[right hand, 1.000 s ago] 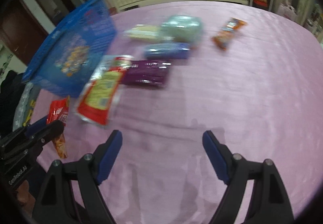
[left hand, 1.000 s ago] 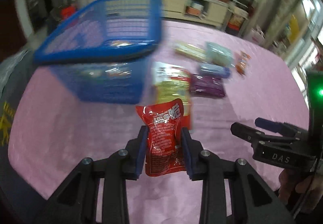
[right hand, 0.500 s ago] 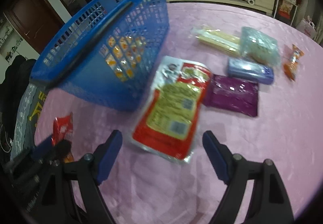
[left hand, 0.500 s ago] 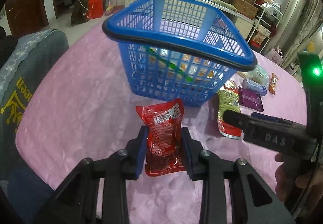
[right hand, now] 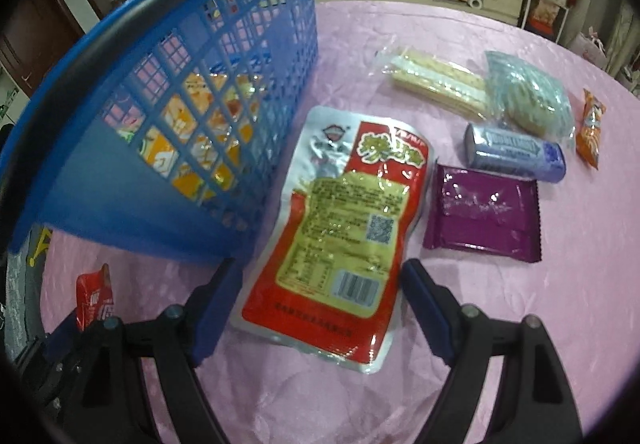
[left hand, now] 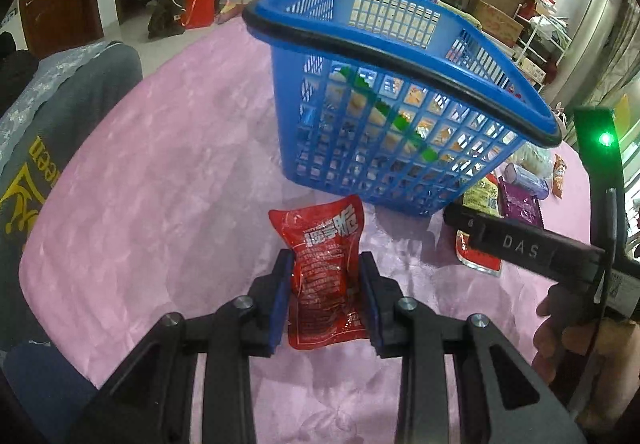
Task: Organize snacks
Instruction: 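Grasp the large red-and-yellow pack with right tool while left tool holds red pouch, then carry the red pouch and red-and-yellow pack over the blue basket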
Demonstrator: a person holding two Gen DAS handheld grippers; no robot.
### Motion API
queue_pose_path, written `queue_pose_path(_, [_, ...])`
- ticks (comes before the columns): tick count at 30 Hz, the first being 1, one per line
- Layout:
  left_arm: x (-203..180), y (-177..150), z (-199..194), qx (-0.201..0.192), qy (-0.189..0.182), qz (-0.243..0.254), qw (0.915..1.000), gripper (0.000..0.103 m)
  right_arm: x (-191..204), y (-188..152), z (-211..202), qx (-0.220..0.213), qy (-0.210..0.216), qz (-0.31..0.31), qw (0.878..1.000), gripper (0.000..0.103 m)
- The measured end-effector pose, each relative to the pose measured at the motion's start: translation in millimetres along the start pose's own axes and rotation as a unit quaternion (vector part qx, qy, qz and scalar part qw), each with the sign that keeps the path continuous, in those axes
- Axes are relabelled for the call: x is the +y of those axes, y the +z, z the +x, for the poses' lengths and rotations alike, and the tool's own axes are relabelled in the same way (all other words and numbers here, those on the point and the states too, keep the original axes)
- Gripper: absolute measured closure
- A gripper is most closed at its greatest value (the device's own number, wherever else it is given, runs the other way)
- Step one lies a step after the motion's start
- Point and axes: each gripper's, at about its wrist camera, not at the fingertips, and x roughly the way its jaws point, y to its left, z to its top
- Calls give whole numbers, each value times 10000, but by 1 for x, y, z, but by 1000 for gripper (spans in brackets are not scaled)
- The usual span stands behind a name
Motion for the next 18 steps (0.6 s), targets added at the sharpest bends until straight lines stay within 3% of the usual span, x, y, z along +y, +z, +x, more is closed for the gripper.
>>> queue_pose_path(2, [1, 0, 1, 16, -32, -8, 10000, 73, 3, -4, 2, -14, -35, -149, 9999, 25])
queue_pose_path(5, [2, -1, 0, 45, -88, -17, 9999, 73, 5, -14, 0, -57, -128, -414, 9990, 54])
queue_pose_path(6, [2, -1, 1, 55, -101, -27, 9999, 73, 1, -16, -1, -61, -254, -421, 9988, 83])
queue_pose_path(13, [3, -3, -3, 81, -184, -111, 9997, 73, -24, -33, -11, 36, 409, -318, 9987, 89])
queue_pose_path(18, [-2, -7, -14, 19, -165, -46, 9999, 73, -18, -47, -36, -257, 422, -624, 9968, 92])
